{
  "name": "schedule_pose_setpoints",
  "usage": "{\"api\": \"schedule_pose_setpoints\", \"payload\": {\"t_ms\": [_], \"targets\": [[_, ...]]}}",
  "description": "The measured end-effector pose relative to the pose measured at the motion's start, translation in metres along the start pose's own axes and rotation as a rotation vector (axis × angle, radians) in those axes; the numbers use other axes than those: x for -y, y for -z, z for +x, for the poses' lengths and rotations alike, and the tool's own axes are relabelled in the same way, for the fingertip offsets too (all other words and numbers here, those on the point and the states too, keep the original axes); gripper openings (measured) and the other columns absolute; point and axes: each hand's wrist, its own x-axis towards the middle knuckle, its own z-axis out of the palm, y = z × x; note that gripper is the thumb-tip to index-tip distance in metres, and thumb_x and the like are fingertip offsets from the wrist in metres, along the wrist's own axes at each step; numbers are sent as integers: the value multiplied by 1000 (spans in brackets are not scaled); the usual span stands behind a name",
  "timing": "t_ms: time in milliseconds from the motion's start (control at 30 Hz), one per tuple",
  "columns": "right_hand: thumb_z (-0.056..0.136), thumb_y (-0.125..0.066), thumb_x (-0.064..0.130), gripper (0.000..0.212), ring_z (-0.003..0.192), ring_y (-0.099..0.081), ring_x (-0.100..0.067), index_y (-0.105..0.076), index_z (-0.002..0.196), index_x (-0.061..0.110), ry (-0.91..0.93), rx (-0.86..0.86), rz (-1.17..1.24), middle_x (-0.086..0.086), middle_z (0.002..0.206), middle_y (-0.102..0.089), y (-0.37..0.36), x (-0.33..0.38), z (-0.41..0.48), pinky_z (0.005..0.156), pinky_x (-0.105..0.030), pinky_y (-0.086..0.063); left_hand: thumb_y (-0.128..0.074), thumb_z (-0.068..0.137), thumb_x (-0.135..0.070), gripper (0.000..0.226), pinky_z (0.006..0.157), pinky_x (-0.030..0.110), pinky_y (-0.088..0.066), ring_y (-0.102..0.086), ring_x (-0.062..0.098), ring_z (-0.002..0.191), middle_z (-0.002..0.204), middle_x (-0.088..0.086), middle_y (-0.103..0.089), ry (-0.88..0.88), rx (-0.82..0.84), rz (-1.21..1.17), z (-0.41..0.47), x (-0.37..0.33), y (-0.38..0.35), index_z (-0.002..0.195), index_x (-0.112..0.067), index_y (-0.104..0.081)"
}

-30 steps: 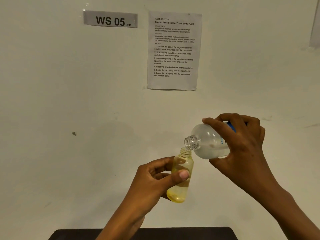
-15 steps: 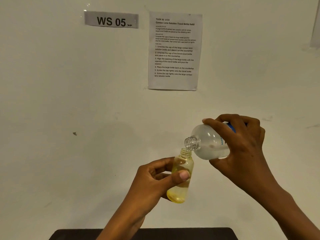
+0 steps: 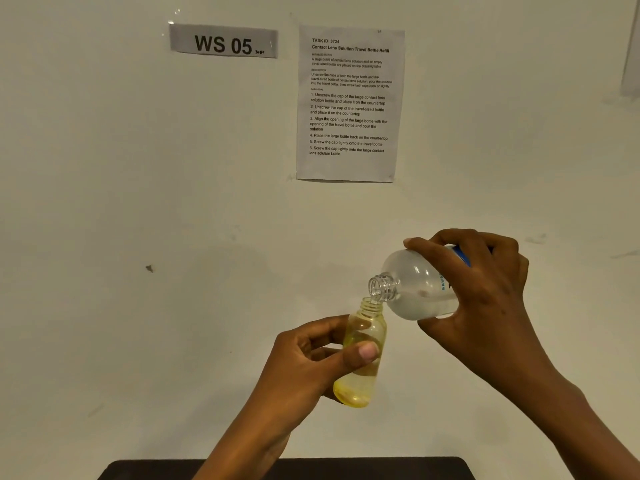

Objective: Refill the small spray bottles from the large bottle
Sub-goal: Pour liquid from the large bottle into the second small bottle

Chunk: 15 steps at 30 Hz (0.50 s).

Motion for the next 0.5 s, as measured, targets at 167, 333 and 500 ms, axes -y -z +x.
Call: {"api": "schedule_pose_setpoints", "payload": {"t_ms": [167,333,500], "targets": [[50,-80,12,78,103,-33,-25,-47,119,30,-3,20,-4,-4,109,-54,1,-1,0,80,-35,-23,-71,46,-40,37,53,23,-54,-71,12,76,86,-14,-73,-3,-1,4,0,0,0,82,-34,-70],[48,-82,8,83,103,-33,-24,-47,119,32,-11,39,-10,-1,109,-52,0,-2,1,82,-27,-15,-72,46,-38,32,51,22,-53,-72,12,75,86,-12,-74,-6,0,-6,-1,-1,0,78,-34,-72],[49,-81,9,82,103,-33,-24,-46,119,32,-5,32,-12,4,111,-46,0,-3,0,82,-27,-15,-71,44,-41,28,51,21,-53,-71,11,74,83,-14,-73,-4,-4,-8,0,-1,-1,72,-37,-72]]}}
